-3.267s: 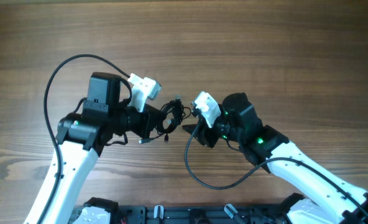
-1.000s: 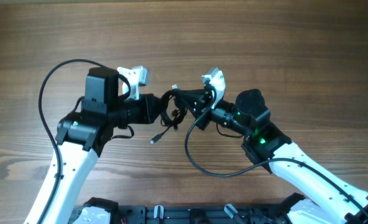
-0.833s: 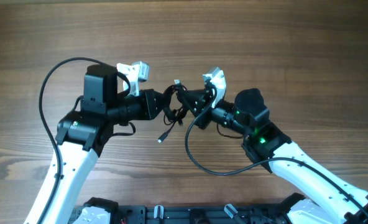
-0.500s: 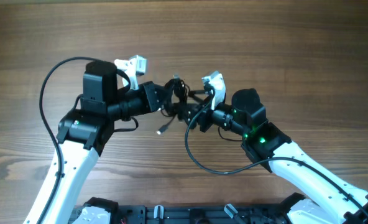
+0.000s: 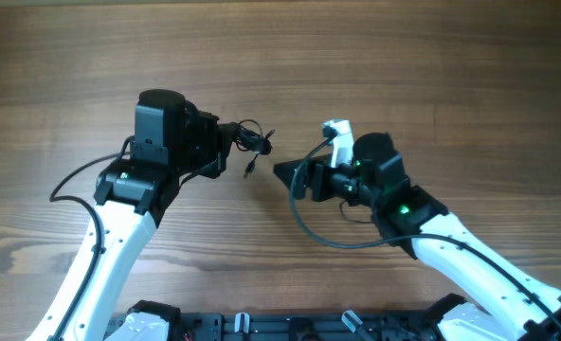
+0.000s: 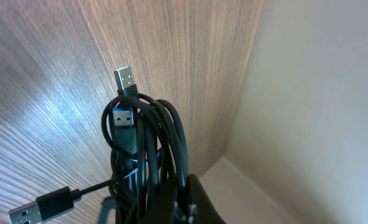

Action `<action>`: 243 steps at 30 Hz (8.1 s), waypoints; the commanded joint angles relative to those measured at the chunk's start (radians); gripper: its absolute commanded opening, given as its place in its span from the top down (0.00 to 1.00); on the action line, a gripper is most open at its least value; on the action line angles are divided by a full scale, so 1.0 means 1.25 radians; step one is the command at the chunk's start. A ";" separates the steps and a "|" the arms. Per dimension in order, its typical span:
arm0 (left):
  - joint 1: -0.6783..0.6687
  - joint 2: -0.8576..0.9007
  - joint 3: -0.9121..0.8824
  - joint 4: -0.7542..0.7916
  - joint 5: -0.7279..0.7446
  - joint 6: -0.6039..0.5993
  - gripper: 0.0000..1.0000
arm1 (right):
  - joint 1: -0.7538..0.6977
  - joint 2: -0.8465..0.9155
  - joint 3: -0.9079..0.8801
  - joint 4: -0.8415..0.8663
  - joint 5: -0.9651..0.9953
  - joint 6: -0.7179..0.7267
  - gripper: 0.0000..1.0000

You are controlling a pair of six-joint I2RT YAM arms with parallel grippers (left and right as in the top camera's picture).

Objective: Untangle cables

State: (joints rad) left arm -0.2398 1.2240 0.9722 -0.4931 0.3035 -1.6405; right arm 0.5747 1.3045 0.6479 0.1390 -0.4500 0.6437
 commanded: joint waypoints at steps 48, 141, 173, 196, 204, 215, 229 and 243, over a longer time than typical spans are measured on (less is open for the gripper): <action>-0.151 0.049 0.003 0.195 0.608 1.075 0.96 | -0.343 0.017 0.002 0.130 -0.599 -0.239 0.71; -0.045 0.196 0.003 0.267 0.214 0.957 0.96 | -0.150 0.025 0.002 0.157 -0.172 0.282 0.09; -0.120 0.196 0.003 0.277 -0.079 1.053 0.96 | -0.065 0.162 0.002 0.278 -0.401 0.150 0.96; -0.121 0.196 0.003 0.130 0.155 1.247 0.96 | -0.266 0.163 0.002 0.534 0.038 0.565 0.85; -0.060 0.196 0.003 0.164 0.011 1.027 0.96 | -0.266 0.163 0.002 0.264 -0.017 0.110 0.00; 0.013 0.196 0.003 0.208 0.010 0.591 0.96 | -0.082 0.163 0.001 0.150 -0.111 -0.181 0.00; 0.013 0.195 0.003 0.217 0.074 0.131 0.96 | 0.153 0.312 0.002 0.375 0.415 -0.180 0.09; 0.013 0.195 0.003 0.197 -0.049 0.696 0.96 | 0.117 0.190 0.002 0.331 -0.056 -0.088 0.96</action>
State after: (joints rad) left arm -0.2287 1.4628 0.9798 -0.2504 0.3264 -1.1076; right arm 0.7498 1.6329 0.6441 0.5797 -0.2321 0.4675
